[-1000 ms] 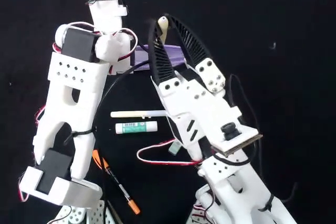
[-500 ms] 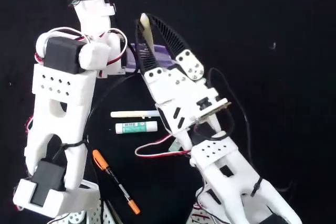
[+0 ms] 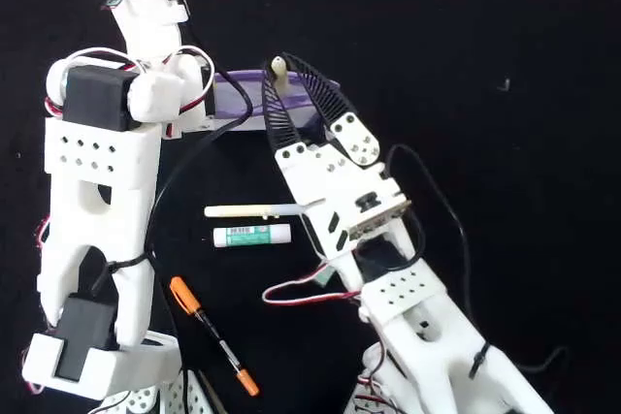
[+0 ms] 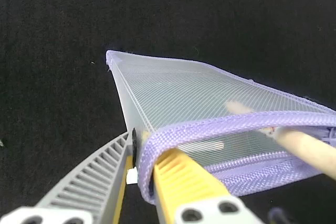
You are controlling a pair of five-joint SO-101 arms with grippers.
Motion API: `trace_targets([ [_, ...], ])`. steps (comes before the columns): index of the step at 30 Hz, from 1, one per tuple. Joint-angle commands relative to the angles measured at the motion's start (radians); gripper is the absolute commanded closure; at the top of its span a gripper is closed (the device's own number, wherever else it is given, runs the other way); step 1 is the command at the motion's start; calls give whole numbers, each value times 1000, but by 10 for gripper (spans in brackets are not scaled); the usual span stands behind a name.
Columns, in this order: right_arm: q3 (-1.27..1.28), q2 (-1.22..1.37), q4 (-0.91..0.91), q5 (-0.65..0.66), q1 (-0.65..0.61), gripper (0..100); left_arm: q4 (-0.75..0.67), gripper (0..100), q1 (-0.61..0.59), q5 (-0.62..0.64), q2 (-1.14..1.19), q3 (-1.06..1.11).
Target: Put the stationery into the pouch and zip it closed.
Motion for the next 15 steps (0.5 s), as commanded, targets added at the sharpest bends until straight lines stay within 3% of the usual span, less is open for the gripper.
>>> trace_targets([
  [1,-61,-67,160,8,18,982,-23,972,-13,12,-38,-2],
  [5,-94,-145,319,8,14,952,-23,972,-13,12,-38,-2],
  [10,-107,-262,483,20,-69,719,-23,972,-13,12,-38,-2],
  [15,-122,-352,577,107,-130,755,-23,972,-15,9,-38,-2],
])
